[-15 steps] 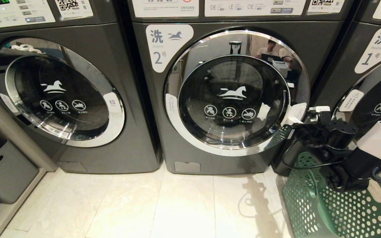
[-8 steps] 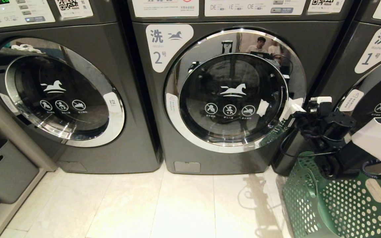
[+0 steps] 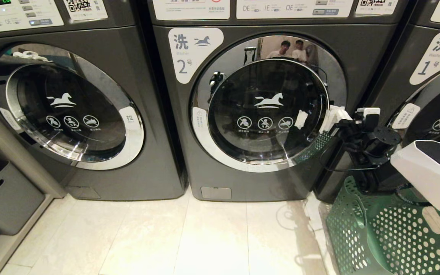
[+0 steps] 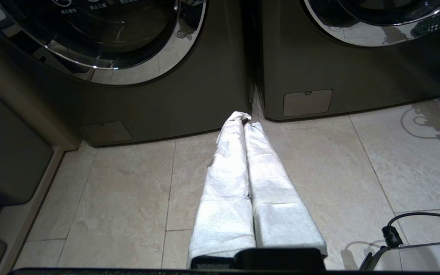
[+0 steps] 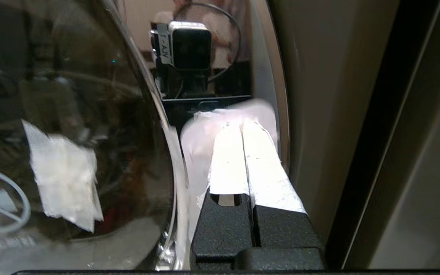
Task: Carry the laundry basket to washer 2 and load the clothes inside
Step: Press the washing machine door tightly with the right hand
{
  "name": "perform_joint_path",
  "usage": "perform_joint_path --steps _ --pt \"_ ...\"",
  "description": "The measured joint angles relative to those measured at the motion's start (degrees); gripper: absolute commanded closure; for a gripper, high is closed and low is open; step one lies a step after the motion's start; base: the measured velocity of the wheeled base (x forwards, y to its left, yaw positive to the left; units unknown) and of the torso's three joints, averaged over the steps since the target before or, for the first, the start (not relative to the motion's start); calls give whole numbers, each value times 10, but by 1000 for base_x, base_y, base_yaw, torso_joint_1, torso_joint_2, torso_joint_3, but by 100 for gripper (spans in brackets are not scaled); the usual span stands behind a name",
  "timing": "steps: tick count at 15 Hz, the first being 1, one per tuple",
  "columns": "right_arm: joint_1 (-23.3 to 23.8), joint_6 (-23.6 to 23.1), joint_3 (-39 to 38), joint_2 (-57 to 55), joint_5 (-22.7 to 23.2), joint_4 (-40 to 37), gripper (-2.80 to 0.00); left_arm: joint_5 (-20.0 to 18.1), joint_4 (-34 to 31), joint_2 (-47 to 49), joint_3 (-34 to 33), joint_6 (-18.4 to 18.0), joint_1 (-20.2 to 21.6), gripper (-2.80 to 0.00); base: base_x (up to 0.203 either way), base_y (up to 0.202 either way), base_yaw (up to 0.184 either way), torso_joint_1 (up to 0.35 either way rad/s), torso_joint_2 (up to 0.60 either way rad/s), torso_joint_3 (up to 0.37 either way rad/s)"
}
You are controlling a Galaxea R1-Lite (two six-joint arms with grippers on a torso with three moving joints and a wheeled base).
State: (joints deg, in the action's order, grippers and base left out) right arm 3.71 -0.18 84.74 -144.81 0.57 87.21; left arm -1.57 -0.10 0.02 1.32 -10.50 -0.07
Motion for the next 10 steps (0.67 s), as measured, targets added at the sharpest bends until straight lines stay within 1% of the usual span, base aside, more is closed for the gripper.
perform_joint_path --steps 6,10 --pt "9 0 94 -65 -2 -1 0 -1 0 0 0 0 0 0 0 0 0 0 0 0" --pt "14 2 144 -89 -2 -27 0 -1 0 0 0 0 0 0 0 0 0 0 0 0"
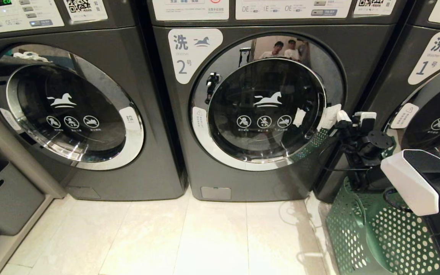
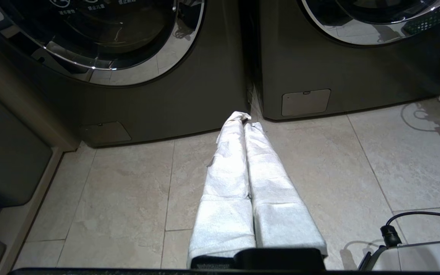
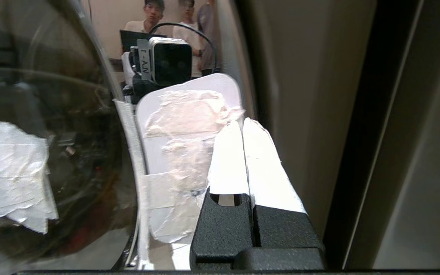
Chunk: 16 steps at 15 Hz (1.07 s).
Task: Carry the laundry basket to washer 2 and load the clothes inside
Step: Press the washing machine door tightly with the right hand
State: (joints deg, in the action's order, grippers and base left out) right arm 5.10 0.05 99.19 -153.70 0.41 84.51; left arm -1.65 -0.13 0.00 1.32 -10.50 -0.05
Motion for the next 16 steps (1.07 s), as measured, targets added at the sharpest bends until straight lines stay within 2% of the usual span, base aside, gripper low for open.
perform_joint_path --steps 4,12,14,16 --pt "-2 9 13 -13 0 -11 0 -1 0 0 0 0 0 0 0 0 0 0 0 0" --pt "-29 14 -44 12 1 -10 0 -1 0 0 -1 1 0 0 0 0 0 0 0 0" --pt "-30 16 -32 14 3 -32 0 -1 0 0 -1 1 0 0 0 0 0 0 0 0" --pt "-31 40 -13 16 2 -77 0 -1 0 0 -1 1 0 0 0 0 0 0 0 0"
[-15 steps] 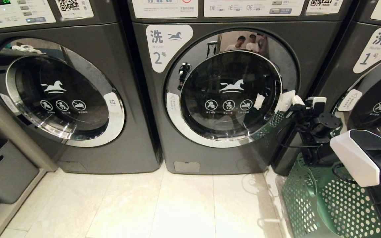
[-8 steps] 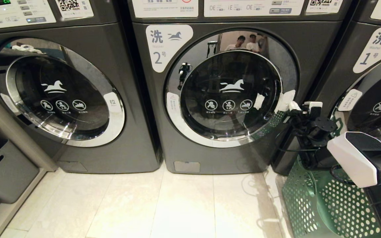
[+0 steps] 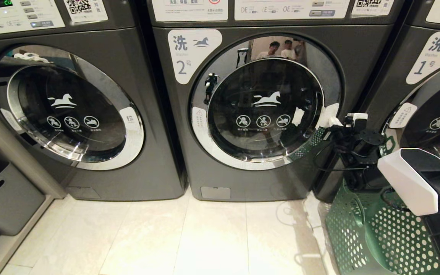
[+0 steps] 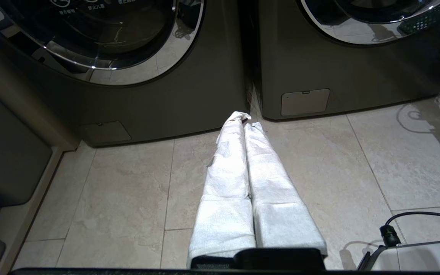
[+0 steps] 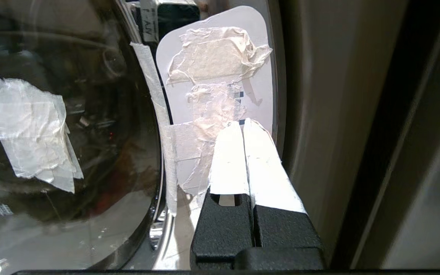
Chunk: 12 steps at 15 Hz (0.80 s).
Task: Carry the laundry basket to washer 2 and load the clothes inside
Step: Press the washing machine door tightly with the right hand
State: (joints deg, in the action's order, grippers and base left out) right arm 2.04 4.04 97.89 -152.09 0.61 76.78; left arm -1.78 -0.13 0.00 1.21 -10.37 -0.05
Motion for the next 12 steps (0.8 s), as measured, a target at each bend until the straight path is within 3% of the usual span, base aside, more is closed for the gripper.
perform_joint_path --steps 2,6,9,12 --pt "-1 34 20 1 1 -43 0 0 0 0 0 0 0 0 0 0 0 0 0 0" --pt "-1 36 38 0 -1 -50 0 0 0 0 0 -1 0 0 0 0 0 0 0 0" --pt "-5 36 -109 67 8 -23 0 0 -1 0 0 -1 0 0 0 0 0 0 0 0" --pt "-11 35 -289 217 15 -37 0 0 0 0 0 0 0 0 0 0 0 0 0 0"
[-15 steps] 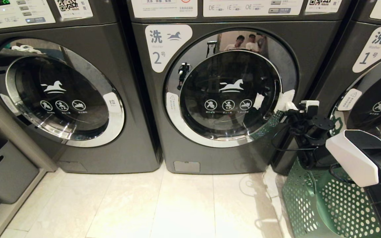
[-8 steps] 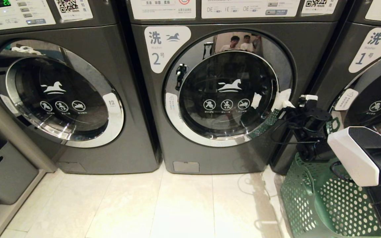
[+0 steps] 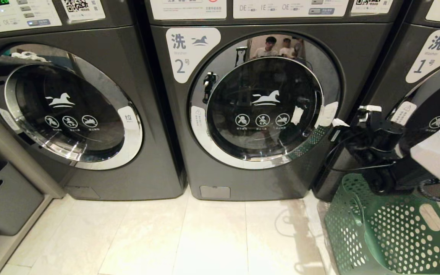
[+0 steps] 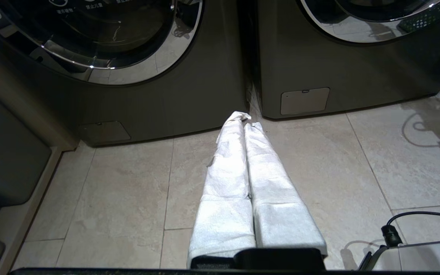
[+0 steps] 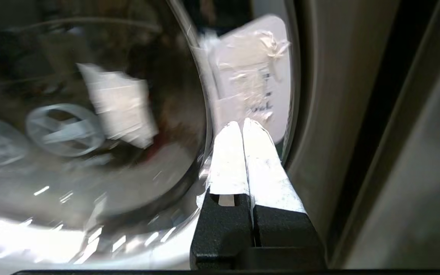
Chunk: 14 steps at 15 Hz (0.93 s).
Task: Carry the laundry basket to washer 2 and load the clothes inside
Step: Press the washing machine door tightly with the right hand, then press the washing machine switch
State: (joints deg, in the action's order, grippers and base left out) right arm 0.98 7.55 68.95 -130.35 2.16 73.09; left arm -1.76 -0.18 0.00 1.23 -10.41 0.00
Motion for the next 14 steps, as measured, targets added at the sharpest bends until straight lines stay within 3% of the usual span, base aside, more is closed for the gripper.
perform_joint_path --steps 3,8,14 --pt "-9 -12 -171 207 7 -87 0 0 0 0 0 2 -1 0 0 0 0 0 0 0" --pt "-15 -33 -422 598 -5 -322 0 0 0 0 0 4 -1 0 0 0 0 0 0 0" --pt "-16 -60 -573 924 -67 -579 0 0 0 0 0 4 -1 0 0 0 0 0 0 0"
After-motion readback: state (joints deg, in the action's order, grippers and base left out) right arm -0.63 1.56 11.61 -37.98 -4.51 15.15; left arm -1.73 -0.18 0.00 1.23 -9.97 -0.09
